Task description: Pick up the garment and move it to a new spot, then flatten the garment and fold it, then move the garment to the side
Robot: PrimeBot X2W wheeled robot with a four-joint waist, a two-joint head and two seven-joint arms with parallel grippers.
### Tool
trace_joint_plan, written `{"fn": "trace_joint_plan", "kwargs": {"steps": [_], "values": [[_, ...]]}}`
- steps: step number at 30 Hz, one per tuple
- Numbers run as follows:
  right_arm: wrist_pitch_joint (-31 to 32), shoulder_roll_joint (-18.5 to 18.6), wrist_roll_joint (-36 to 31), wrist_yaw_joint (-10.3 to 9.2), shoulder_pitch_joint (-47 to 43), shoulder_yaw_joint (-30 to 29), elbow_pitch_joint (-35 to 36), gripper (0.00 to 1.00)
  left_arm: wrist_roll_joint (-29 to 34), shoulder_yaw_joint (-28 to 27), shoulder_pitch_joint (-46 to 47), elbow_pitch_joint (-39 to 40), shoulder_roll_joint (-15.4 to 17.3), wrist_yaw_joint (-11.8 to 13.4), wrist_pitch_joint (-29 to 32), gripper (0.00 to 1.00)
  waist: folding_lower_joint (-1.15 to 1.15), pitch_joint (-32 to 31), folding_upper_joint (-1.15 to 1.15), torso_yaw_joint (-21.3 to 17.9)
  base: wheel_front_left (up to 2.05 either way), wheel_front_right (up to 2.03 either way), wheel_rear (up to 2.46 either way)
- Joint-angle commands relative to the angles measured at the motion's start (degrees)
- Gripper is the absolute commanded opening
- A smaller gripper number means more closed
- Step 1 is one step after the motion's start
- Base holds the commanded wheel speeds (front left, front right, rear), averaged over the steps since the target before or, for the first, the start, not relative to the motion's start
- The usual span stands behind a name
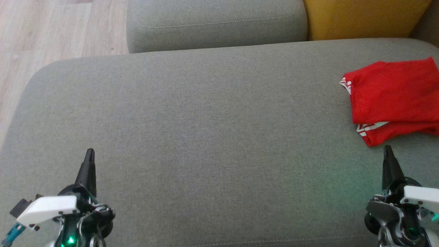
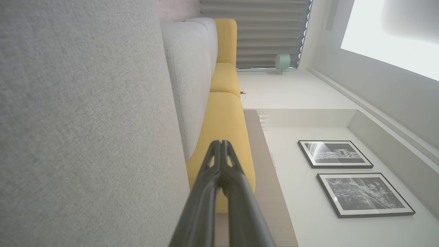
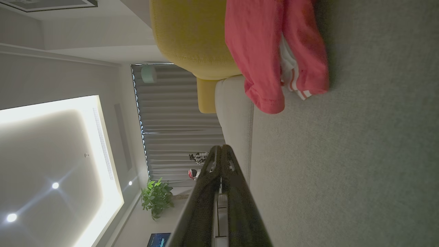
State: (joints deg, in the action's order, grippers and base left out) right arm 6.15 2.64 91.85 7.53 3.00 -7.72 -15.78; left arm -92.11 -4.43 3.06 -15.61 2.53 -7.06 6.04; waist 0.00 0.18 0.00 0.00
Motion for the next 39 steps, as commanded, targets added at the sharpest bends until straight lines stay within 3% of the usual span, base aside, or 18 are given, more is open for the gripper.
{"fn": "trace_joint_plan", "kwargs": {"steps": [1,39], "values": [[0.4,0.3,0.3,-0.04,3.2,1.2,1.8,0.0,-0.1,-2.1,3.1,1.6,0.4,-0.4,0.4,0.0,0.0,0.0,0.0,0.0,0.0,0.0,0.0],[0.4,0.2,0.3,-0.04,3.2,1.1,1.8,0.0,0.0,-2.1,3.1,1.6,0.4,-0.4,0.5,0.0,0.0,0.0,0.0,0.0,0.0,0.0,0.0]]}}
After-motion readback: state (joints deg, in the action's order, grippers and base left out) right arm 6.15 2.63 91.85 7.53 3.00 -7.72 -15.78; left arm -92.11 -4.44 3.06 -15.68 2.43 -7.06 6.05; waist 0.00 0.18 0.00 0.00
